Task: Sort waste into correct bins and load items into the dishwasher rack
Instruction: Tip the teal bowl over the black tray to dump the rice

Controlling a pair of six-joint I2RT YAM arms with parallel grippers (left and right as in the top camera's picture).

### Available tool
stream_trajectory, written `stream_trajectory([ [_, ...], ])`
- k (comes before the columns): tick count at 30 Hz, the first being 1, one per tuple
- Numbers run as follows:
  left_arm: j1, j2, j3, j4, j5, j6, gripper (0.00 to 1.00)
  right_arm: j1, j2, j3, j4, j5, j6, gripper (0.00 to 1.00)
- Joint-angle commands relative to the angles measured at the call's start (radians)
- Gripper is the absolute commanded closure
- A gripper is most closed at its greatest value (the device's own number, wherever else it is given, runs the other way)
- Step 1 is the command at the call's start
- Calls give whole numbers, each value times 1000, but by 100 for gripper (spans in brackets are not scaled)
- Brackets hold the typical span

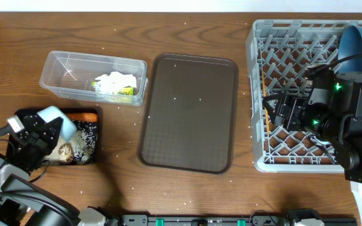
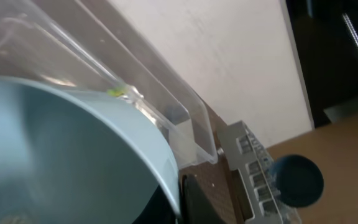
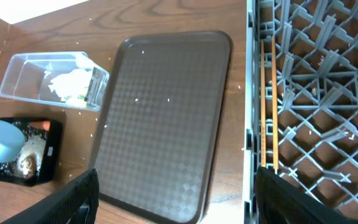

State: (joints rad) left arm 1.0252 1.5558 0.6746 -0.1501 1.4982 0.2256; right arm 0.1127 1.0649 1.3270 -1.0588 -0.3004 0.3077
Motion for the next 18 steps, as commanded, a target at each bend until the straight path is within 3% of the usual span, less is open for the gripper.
stream_trajectory([
  [1,-13,-6,-11,-4,-24,5,94,9,0,6,0,-19,10,26],
  [2,-10,-6,-11,-1,58,22,93,9,0,6,1,-20,10,26],
  [4,-17,-6,-17,-8,16,114,94,9,-1,6,-1,-22,10,26],
  [6,-11,-5,-17,7,41,28,94,9,-1,6,0,-22,10,26],
  [8,-19,-5,-21,5,35,78,94,9,-1,6,-5,-22,10,26],
  [10,-21,-3,-22,7,42,24,94,9,-1,6,-3,-22,10,26],
  [12,-28,-3,-27,9,42,90,94,9,-1,6,-3,-22,10,26],
  [13,-31,-3,-29,10,-1,83,94,9,-1,6,-4,-22,10,26],
  [15,-27,-3,-28,23,75,18,94,9,-1,6,-2,-22,10,25],
  [18,-53,-8,-31,23,72,8,94,9,-1,6,5,-22,10,26],
])
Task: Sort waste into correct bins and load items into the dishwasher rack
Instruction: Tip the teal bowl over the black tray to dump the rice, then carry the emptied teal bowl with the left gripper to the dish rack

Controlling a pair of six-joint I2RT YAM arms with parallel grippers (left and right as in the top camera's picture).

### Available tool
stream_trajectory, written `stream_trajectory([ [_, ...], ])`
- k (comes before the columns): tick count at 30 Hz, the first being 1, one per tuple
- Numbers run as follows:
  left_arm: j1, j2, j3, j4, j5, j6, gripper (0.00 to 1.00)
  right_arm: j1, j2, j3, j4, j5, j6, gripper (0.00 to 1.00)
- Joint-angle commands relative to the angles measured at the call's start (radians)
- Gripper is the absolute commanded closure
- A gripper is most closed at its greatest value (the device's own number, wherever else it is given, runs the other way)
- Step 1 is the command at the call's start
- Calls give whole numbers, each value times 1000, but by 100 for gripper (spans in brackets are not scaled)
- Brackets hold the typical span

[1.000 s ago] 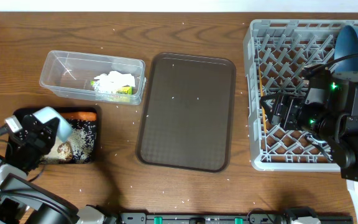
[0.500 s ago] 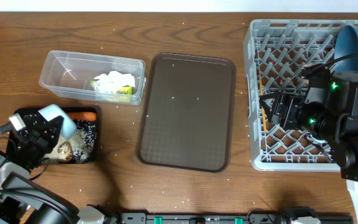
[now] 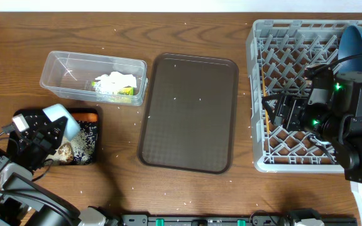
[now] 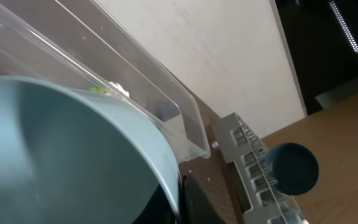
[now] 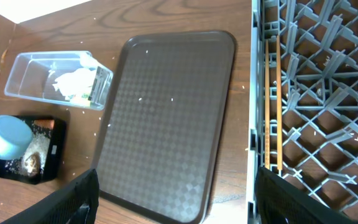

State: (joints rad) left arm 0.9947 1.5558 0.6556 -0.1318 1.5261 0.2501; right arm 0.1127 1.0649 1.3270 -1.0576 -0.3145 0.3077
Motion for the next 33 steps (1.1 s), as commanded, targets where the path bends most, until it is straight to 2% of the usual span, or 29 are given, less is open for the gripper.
stream_trajectory([
  [1,-29,-10,-10,11,45,-30,94,9,-1,6,9,-8,10,26],
  [6,-58,-99,-3,10,45,-119,94,9,-13,6,10,-26,-11,27],
  [10,-112,-298,4,16,31,-149,94,9,-35,6,26,-11,-28,25],
  [14,-216,-520,11,22,-82,-265,94,9,-53,6,31,59,-27,25],
  [18,-407,-705,12,23,-221,-369,94,9,-54,6,24,184,-10,24],
  [20,-506,-732,12,22,-249,-387,94,9,-54,6,22,230,6,23],
  [23,-681,-727,12,18,-393,-428,94,7,-50,6,23,286,34,23],
  [26,-856,-711,12,25,-479,-433,94,4,-49,6,24,289,48,22],
  [33,-1278,-615,15,42,-785,-452,94,5,-50,6,-24,288,47,22],
])
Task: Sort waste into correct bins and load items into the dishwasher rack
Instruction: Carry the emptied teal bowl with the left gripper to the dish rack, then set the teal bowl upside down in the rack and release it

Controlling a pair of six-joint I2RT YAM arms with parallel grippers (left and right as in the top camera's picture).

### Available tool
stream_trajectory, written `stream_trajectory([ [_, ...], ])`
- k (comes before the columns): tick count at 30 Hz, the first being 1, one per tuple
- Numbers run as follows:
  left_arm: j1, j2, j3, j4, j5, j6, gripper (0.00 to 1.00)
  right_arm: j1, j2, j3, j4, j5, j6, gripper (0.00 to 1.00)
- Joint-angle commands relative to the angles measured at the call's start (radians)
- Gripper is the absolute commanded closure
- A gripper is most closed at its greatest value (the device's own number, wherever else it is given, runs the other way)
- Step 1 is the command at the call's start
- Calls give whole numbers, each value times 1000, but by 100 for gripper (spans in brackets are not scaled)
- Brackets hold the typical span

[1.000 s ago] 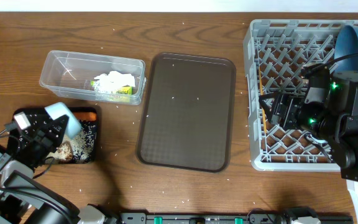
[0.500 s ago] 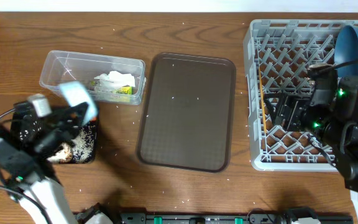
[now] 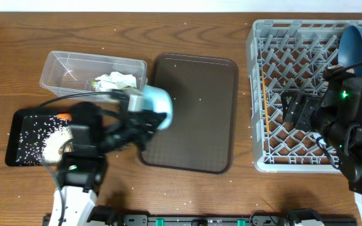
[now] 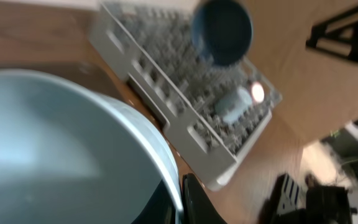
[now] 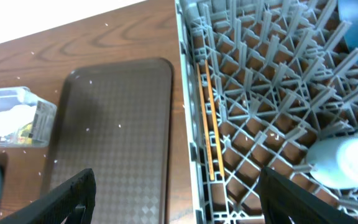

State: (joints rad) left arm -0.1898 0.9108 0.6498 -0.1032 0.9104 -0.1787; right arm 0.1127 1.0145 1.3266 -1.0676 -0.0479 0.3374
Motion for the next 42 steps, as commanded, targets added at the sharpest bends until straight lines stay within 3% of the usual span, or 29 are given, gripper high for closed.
stream_trajectory([
  [1,-144,54,22,45,-188,-27,95,4,1,7,-24,22,18,22],
  [4,-246,131,22,205,-235,-102,94,-4,1,7,-23,22,18,21],
  [12,-349,496,40,980,-242,-528,94,-105,-23,7,-8,59,52,22],
  [17,-385,728,147,1228,-238,-719,94,-193,-47,7,-26,58,66,21],
  [23,-465,922,376,1233,-235,-739,94,-228,-48,7,-52,29,66,21],
  [30,-535,1114,621,1131,-230,-743,93,-228,-48,7,-89,29,66,20],
  [42,-547,1320,696,1267,-236,-980,93,-228,-48,7,-119,29,51,20],
])
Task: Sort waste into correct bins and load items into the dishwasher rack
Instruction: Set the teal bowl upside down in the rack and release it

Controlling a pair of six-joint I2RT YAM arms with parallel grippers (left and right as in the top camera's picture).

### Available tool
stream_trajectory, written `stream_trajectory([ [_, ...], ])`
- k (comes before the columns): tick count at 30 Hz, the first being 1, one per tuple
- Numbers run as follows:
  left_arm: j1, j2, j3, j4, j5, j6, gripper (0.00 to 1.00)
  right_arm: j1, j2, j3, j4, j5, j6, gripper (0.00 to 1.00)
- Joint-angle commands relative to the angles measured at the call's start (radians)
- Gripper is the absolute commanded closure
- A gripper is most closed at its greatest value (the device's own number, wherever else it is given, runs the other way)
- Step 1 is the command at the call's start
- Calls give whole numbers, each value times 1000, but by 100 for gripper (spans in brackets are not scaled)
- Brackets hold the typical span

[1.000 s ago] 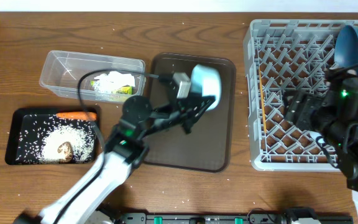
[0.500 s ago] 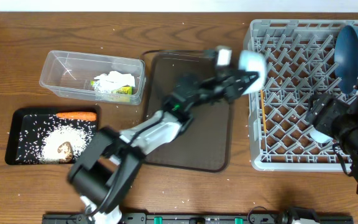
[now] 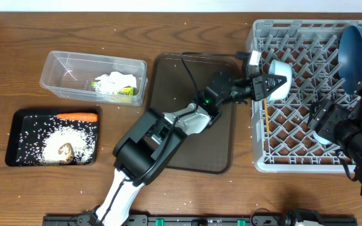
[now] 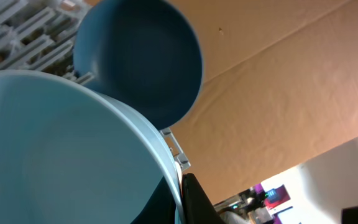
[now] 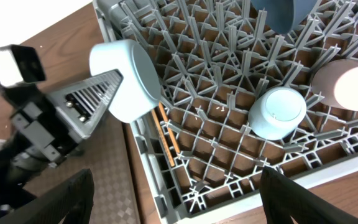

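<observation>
A light blue cup (image 3: 280, 81) hangs on its side over the left part of the grey dishwasher rack (image 3: 261, 160), with my left gripper (image 3: 263, 85) shut on its rim. The left arm reaches across the brown tray. In the left wrist view the cup (image 4: 61, 155) fills the frame, one dark finger (image 4: 194, 200) against its rim, and the dark blue bowl (image 4: 142, 59) stands behind it. The right wrist view shows the cup (image 5: 124, 81) too. My right gripper (image 5: 176, 208) hovers open over the rack's front right part.
The rack holds a dark blue bowl (image 3: 357, 47), orange chopsticks (image 3: 266, 119), an upturned pale blue cup (image 5: 278, 112) and a pinkish piece (image 5: 353, 84). A brown tray (image 3: 193, 141) lies mid-table. A clear bin (image 3: 93, 78) with wrappers and a black tray (image 3: 17, 135) with rice and a carrot are at the left.
My left gripper, still shut on the light blue cup, was over the brown tray's left edge and is now over the rack's left part. My right gripper sits further right over the rack.
My left gripper held the light blue cup over the black tray at the far left, and still did a moment later. Then the cup was over the brown tray's left edge, with rice heaped in the black tray. Now it hangs over the rack.
</observation>
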State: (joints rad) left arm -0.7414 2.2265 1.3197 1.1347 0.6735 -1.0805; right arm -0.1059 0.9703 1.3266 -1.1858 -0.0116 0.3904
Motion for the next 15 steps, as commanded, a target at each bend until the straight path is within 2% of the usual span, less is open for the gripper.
stream_trajectory([
  [1,8,8,26,30,-5,-93,91,-9,-3,7,-2,-7,-2,20],
  [2,12,9,26,30,-7,-105,83,-9,-4,7,-4,-7,-2,20],
  [3,18,9,26,30,-9,-108,71,-9,-4,7,-7,-7,-2,20],
  [5,28,8,26,31,-3,-108,60,-9,-3,7,-12,-6,-3,20],
  [6,38,6,26,31,8,-107,39,-9,-3,7,-14,-7,-3,20],
  [7,47,6,26,31,20,-107,2,-9,-4,7,-14,-7,-3,20],
  [15,136,6,26,30,129,-98,2,-9,-4,7,-14,-8,-2,20],
])
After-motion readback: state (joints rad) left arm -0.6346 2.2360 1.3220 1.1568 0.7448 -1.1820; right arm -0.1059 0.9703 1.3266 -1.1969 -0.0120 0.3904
